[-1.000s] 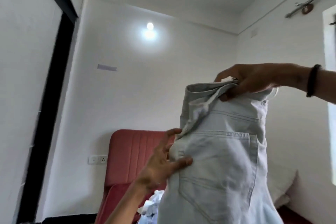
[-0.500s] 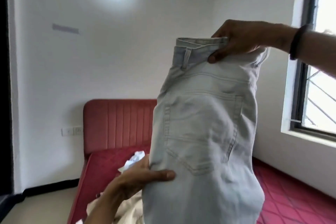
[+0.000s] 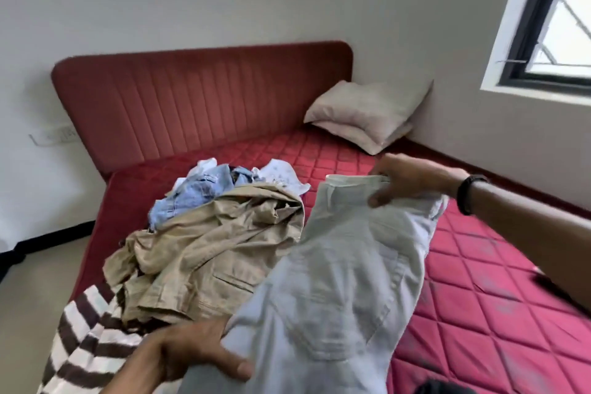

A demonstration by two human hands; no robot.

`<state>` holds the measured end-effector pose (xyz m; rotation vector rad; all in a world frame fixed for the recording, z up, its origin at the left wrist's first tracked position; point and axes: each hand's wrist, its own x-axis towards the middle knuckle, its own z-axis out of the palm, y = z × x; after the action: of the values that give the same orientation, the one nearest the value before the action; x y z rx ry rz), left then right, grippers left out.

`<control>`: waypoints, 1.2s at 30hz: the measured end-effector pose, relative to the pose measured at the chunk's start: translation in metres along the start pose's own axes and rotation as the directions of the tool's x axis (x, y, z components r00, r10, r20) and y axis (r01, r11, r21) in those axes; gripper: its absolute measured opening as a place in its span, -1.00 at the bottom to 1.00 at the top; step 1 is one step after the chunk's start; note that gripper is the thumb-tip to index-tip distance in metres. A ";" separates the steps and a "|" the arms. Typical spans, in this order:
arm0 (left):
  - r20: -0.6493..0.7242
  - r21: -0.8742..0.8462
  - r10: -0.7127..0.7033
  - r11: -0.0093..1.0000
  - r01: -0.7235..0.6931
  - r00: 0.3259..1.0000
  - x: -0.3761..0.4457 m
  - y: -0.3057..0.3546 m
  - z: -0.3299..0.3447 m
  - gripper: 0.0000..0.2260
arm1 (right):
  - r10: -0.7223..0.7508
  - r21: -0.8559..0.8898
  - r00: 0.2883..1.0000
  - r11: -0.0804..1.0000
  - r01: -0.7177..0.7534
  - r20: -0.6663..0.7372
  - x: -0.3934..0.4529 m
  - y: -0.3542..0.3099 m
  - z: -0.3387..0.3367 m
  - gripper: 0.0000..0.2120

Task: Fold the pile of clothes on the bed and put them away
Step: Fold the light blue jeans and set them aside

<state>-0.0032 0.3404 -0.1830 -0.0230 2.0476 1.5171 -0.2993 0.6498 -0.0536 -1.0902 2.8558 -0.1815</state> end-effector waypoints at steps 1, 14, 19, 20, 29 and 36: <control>-0.013 -0.080 0.020 0.997 -0.021 1.000 0.022 0.007 -0.009 -0.40 | 0.036 -0.018 0.999 0.999 -0.037 -0.030 0.019 0.020 -0.003 -0.67; -0.464 -0.085 -0.148 0.989 0.122 0.873 0.324 -0.014 -0.064 -0.67 | 0.496 0.617 0.755 0.771 -0.157 -0.428 0.064 0.037 0.183 -0.63; -0.672 0.030 0.019 1.000 0.001 0.740 0.250 -0.094 -0.013 -0.65 | 0.909 0.913 0.416 0.141 -0.382 0.034 -0.090 -0.041 0.316 -0.23; -0.682 0.115 0.077 0.993 0.003 0.727 0.229 -0.100 -0.002 -0.60 | 0.913 0.947 0.386 -0.005 -0.321 0.136 -0.107 -0.057 0.325 -0.25; -0.708 0.615 0.100 0.573 0.541 0.699 0.074 -0.149 0.053 -0.26 | 0.232 0.747 0.802 -0.567 -0.348 0.550 -0.145 -0.147 0.310 -0.53; -0.416 0.119 -0.072 0.984 0.133 0.906 -0.034 -0.128 0.049 -0.61 | 0.118 0.737 0.939 -0.654 -0.171 0.322 -0.161 -0.167 0.283 -0.60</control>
<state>0.0906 0.3278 -0.2876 -0.4220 2.4373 1.3809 -0.0366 0.6100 -0.3059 0.1255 1.0204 -2.1788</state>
